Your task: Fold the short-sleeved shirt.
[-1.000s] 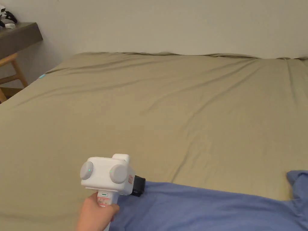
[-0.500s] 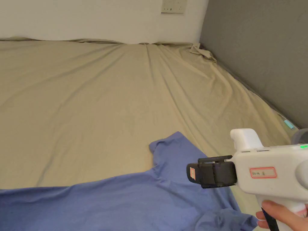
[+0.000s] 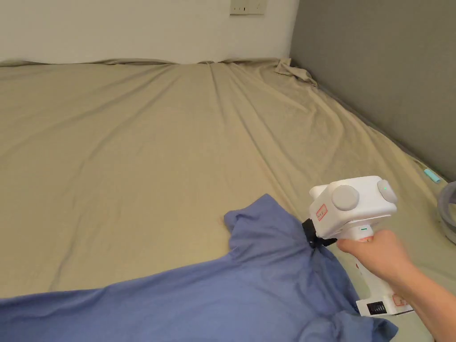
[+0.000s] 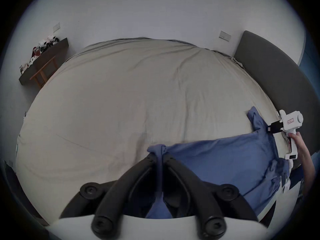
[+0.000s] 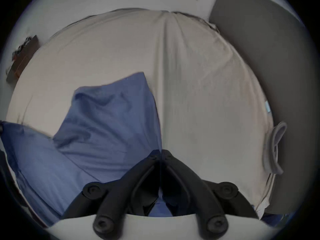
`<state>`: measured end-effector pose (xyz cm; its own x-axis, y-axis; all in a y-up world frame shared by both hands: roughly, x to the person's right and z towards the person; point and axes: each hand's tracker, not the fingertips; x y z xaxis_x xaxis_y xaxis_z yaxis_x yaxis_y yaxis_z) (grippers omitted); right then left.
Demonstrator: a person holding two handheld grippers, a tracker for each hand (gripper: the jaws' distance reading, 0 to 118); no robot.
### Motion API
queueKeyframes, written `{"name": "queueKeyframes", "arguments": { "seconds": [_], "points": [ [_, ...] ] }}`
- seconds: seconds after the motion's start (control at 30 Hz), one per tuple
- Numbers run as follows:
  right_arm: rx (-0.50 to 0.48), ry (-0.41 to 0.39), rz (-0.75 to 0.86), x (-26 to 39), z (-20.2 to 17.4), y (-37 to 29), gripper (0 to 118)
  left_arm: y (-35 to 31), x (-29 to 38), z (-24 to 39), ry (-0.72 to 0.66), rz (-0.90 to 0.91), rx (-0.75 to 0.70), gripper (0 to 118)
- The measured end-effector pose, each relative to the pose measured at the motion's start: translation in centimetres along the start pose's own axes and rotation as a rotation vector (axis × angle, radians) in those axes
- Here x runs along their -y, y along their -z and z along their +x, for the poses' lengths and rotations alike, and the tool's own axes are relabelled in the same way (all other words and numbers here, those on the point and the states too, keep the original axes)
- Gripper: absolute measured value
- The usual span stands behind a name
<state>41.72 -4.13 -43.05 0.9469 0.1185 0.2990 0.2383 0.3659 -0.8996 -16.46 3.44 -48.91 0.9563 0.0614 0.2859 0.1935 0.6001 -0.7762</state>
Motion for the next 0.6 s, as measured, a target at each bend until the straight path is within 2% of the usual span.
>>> {"name": "queueKeyframes", "arguments": {
  "seconds": [0.03, 0.17, 0.2, 0.27, 0.3, 0.47, 0.6],
  "points": [
    [-0.023, -0.023, 0.027, 0.3, -0.3, -0.5, 3, -0.1, 0.0, 0.0, 0.004, 0.0, -0.007, 4],
    [0.011, -0.072, 0.098, 0.8, -1.2, -4.6, 3, -1.8, 0.1, -0.1, -0.005, 0.01, 0.037, 4],
    [0.003, -0.072, 0.122, 1.0, -0.9, -5.4, 3, -2.3, 0.1, -0.1, 0.001, 0.021, 0.062, 4],
    [-0.097, -0.017, 0.183, 1.7, -0.1, -8.4, 3, -3.9, 0.4, 0.0, -0.006, 0.037, 0.055, 4],
    [-0.114, -0.008, 0.23, 2.3, 0.1, -10.2, 3, -4.8, 0.6, -0.1, 0.0, 0.047, 0.047, 4],
    [-0.104, -0.08, 0.415, 9.2, -0.3, -18.5, 3, -9.8, 3.7, -0.8, 0.036, 0.088, 0.01, 4],
    [-0.156, -0.057, 0.467, 17.7, 0.2, -21.3, 3, -12.0, 8.9, -1.7, 0.051, 0.053, -0.022, 4]
  ]
}}
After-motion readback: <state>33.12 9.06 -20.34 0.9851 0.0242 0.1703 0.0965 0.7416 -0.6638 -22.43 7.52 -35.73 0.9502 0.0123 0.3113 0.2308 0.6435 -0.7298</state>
